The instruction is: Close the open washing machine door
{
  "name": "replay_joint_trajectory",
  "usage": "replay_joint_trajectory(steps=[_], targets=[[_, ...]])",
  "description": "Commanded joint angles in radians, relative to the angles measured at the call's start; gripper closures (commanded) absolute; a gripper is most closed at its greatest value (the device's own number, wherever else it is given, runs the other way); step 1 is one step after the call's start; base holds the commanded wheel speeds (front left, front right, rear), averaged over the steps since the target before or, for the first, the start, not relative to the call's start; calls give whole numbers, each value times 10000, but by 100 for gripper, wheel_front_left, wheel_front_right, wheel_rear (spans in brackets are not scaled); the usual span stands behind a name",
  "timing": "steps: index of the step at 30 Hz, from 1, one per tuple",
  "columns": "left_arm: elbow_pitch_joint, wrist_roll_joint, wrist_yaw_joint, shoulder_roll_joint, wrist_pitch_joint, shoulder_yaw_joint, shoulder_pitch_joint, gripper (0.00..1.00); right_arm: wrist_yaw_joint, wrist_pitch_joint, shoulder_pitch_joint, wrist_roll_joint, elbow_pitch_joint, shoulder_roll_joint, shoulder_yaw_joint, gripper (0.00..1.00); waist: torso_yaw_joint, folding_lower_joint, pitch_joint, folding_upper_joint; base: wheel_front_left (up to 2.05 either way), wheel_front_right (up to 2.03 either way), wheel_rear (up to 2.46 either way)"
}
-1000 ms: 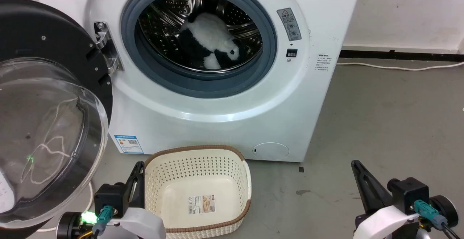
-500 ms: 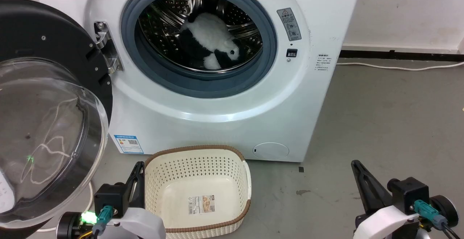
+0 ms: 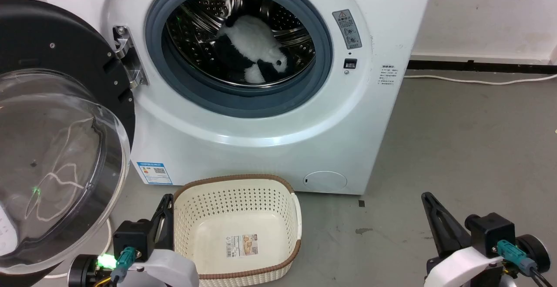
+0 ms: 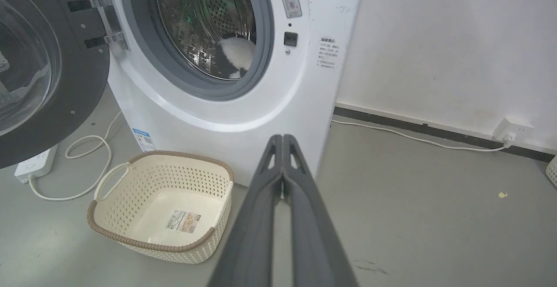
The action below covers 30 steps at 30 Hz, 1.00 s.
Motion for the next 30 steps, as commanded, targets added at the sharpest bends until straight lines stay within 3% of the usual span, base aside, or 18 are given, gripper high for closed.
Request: replay_joint_trajectory(steps=[1,2,3,19,30], targets=[[-41,28,26,1,3,16,-148,100,8,5,-139,-76,-51,-4,-22,100,0,0,0,-1,0,0,0],[-41,28,26,1,3,16,-148,100,8,5,-139,-76,-51,-4,-22,100,0,0,0,-1,0,0,0],[0,0,0,0,-1,0,0,0,0,-1,0,1,0,0,0,0,0,0,0,-1,0,0,0],[-76,-16,-58,16,-275,-69,-9,0,1,-275,11,197,66,-1,-82,0,85,0,0,-1,0,0,0],[-125,-47,-107,49,-505,-97,23,0,2,-505,37,375,59,-1,21,0,555,0,-48,-1,0,0,0]])
